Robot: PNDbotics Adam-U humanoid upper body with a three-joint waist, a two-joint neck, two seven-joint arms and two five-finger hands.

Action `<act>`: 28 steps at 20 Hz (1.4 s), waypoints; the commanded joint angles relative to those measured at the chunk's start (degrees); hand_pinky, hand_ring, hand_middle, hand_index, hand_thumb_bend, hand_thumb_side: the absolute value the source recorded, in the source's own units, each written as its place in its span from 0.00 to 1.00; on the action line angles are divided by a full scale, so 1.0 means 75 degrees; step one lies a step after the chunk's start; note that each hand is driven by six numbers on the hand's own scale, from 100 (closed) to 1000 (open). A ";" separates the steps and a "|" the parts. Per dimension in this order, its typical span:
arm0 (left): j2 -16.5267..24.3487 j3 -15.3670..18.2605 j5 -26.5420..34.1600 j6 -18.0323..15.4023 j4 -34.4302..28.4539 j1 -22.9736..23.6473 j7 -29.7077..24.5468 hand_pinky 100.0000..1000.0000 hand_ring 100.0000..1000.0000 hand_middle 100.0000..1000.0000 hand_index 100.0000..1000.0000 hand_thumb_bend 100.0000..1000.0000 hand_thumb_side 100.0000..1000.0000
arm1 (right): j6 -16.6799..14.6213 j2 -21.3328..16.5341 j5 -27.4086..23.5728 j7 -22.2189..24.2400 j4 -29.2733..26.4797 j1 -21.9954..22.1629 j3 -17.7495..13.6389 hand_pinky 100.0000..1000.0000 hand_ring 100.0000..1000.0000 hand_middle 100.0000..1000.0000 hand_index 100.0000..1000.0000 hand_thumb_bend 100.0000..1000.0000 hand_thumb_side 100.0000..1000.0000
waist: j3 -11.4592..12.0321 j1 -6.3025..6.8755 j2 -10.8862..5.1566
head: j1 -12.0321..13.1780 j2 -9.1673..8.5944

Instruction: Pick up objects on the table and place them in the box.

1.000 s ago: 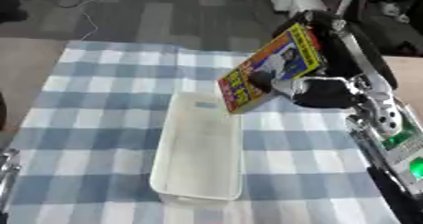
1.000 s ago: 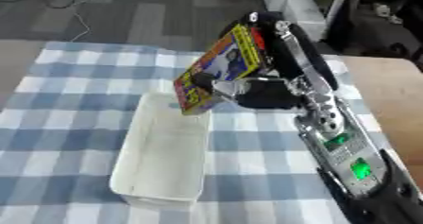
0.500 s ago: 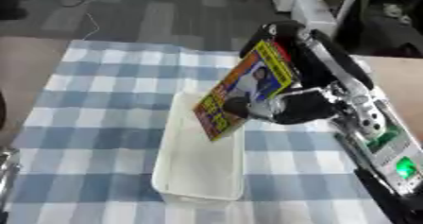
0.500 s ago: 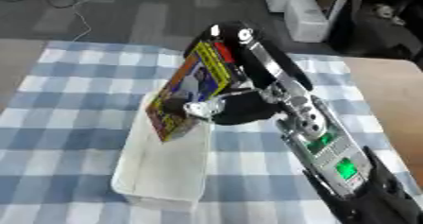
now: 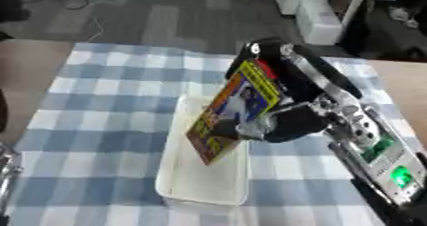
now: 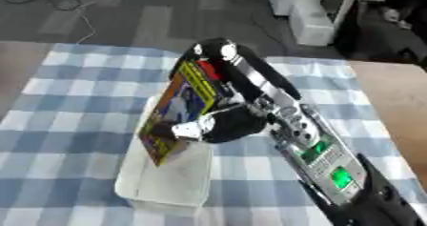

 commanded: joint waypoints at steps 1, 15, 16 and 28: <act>0.0033 0.0006 0.0070 -0.0014 -0.0128 -0.0147 -0.0026 0.59 0.64 0.72 0.77 0.55 0.84 | -0.0015 0.0002 0.0138 0.0188 0.0105 -0.0168 0.0050 0.00 0.23 0.31 0.46 0.68 0.01 | 0.0009 0.0019 -0.0119 | 0.0015 -0.0124; 0.0058 0.0009 0.0079 -0.0007 -0.0128 -0.0143 -0.0038 0.59 0.64 0.72 0.77 0.55 0.84 | -0.1865 -0.0042 0.0880 0.2384 0.0173 0.0210 -0.0187 0.59 0.79 0.82 0.85 0.80 0.67 | -0.0040 -0.0011 -0.0144 | 0.0088 -0.0304; 0.0059 0.0015 0.0074 -0.0007 -0.0128 -0.0141 -0.0033 0.59 0.64 0.72 0.77 0.55 0.84 | -0.1942 -0.0047 0.0766 0.2213 0.0110 0.0302 -0.0297 0.59 0.78 0.81 0.84 0.78 0.72 | -0.0052 -0.0008 -0.0140 | 0.0114 -0.0292; 0.0115 0.0071 -0.0015 0.0007 -0.0128 -0.0073 0.0041 0.59 0.64 0.72 0.77 0.55 0.84 | -0.2722 -0.0171 -0.0213 -0.2854 -0.0303 0.1533 -0.2002 0.53 0.71 0.73 0.81 0.58 0.82 | -0.0214 0.0021 -0.0110 | 0.0330 -0.0252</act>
